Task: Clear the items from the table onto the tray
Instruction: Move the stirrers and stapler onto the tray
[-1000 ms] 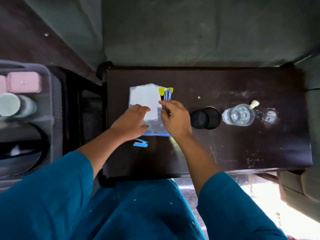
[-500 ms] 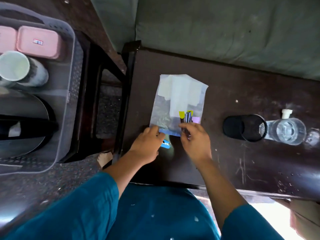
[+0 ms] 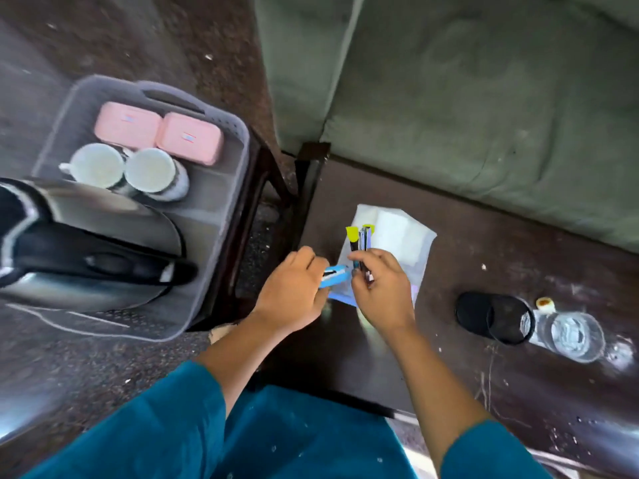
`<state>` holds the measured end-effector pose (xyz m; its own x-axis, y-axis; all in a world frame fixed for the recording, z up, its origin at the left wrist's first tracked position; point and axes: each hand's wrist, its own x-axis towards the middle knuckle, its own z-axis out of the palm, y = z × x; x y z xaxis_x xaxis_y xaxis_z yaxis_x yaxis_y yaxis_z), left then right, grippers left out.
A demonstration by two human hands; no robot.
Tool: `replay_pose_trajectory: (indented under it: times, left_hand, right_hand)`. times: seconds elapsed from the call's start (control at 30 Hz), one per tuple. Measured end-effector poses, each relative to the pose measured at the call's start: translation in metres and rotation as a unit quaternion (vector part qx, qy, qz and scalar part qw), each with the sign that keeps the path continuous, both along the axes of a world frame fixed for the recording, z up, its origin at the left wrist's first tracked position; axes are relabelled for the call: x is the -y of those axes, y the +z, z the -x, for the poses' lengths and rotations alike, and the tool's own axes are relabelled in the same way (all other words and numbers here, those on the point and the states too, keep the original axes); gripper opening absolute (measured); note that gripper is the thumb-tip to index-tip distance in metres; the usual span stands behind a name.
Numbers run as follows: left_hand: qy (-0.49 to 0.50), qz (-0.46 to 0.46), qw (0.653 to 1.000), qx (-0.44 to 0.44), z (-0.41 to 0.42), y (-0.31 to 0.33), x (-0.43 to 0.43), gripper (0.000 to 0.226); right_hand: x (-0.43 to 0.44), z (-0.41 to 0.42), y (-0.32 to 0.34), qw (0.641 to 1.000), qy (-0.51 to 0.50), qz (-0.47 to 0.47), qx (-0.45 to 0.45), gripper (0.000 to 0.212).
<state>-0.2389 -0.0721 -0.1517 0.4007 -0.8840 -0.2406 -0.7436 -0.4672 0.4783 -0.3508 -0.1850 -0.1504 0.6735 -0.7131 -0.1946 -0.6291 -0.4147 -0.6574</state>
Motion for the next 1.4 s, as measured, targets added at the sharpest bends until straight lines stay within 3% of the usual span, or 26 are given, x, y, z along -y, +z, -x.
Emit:
replay_pose_trajectory:
  times: [0.13,0.23,0.4,0.53,0.83,0.9,1.07,1.1,1.2,1.33,1.4]
  left_hand:
    - [0.168,0.046,0.984,0.024,-0.045,0.041,-0.004,0.029]
    - [0.298,0.058,0.953,0.009,-0.074,0.058,-0.006,0.027]
    - [0.524,0.086,0.841,-0.106,-0.099,0.058,0.0,0.026]
    - [0.675,0.08,0.717,-0.155,-0.113,0.044,0.002,0.031]
    - [0.755,0.16,0.609,-0.182,-0.119,0.018,0.004,0.044]
    - [0.757,0.159,0.606,-0.187,-0.12,0.013,0.004,0.045]
    - [0.708,0.17,0.641,-0.242,-0.121,-0.002,0.003,0.038]
    - [0.717,0.187,0.622,-0.254,-0.122,-0.006,0.007,0.036]
    - [0.774,0.21,0.518,-0.298,-0.129,-0.005,0.011,0.029]
    - [0.739,0.294,0.424,-0.433,-0.13,-0.001,0.015,0.036]
    - [0.741,0.286,0.431,-0.428,-0.13,-0.005,0.018,0.039]
  right_hand:
    - [-0.004,-0.067,0.038,0.999,0.012,0.001,0.035,0.034]
    - [-0.011,-0.115,0.058,0.997,0.062,-0.018,0.047,0.035]
    - [-0.029,-0.176,0.066,0.987,0.158,-0.006,0.009,0.034]
    - [-0.042,-0.207,0.053,0.98,0.193,0.007,-0.038,0.029]
    - [-0.05,-0.244,0.04,0.974,0.166,-0.002,-0.153,0.033]
    - [-0.053,-0.252,0.04,0.967,0.17,0.014,-0.188,0.032]
    - [-0.058,-0.264,0.036,0.963,0.137,0.021,-0.231,0.021]
    - [-0.057,-0.266,0.035,0.962,0.139,0.02,-0.235,0.021]
    - [-0.057,-0.269,0.033,0.961,0.144,0.009,-0.235,0.024]
    - [-0.055,-0.271,0.031,0.962,0.139,0.012,-0.234,0.027]
    - [-0.053,-0.27,0.031,0.963,0.139,0.011,-0.229,0.03]
